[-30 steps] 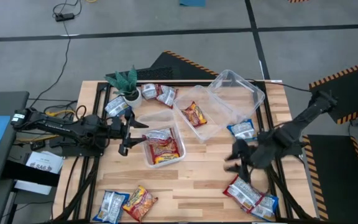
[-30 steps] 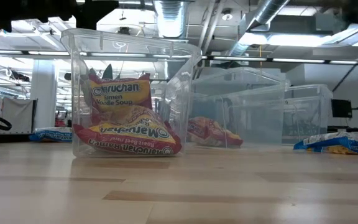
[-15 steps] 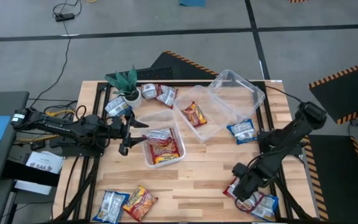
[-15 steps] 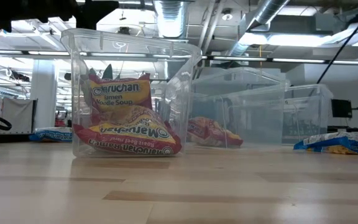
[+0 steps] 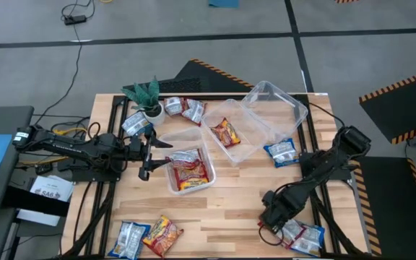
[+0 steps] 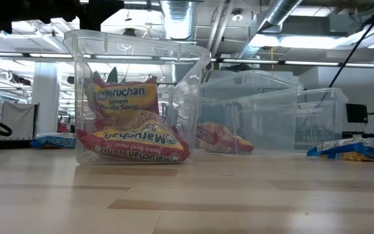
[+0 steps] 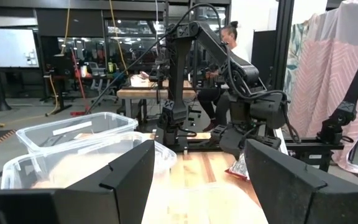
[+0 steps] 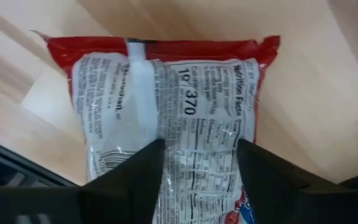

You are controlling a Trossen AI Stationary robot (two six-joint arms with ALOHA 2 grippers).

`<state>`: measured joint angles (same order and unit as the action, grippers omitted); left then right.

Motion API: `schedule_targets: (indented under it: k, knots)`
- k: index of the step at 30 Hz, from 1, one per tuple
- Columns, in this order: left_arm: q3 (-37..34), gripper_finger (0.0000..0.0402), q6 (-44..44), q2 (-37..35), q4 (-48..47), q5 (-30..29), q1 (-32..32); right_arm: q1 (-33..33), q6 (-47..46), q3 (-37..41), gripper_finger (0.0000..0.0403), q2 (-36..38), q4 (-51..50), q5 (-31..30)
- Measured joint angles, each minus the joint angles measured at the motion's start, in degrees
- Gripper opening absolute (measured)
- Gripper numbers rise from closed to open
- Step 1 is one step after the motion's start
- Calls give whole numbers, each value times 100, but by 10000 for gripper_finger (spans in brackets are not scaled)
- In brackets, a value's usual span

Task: Sort Maruchan noodles
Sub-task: Put the red noodle pack into the middle bin

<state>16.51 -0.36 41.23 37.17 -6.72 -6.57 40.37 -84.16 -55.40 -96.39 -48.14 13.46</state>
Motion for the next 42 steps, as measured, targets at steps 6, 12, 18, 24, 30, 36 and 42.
schedule_targets:
  k: [6,12,18,24,30,36,42]
  knots:
    - [0,237,-35,0,0,0,0,1,674,2,97,1,41,-302]
    - [0,237,-33,0,0,0,0,-87,1222,24,13,16,145,-602]
    - [0,237,-33,0,0,-15,0,-227,1884,-293,6,402,206,-1396]
    - [0,237,-33,0,-2,-17,0,-227,2523,-477,6,1080,617,-2296]
    - [0,237,-33,0,-4,-17,0,-233,3277,-492,6,1598,1172,-3081]
    - [0,237,-29,0,-4,-20,0,-379,4158,-492,6,2040,1779,-3552]
    - [0,237,13,0,-2,-66,0,-857,5357,-498,6,2483,2512,-3877]
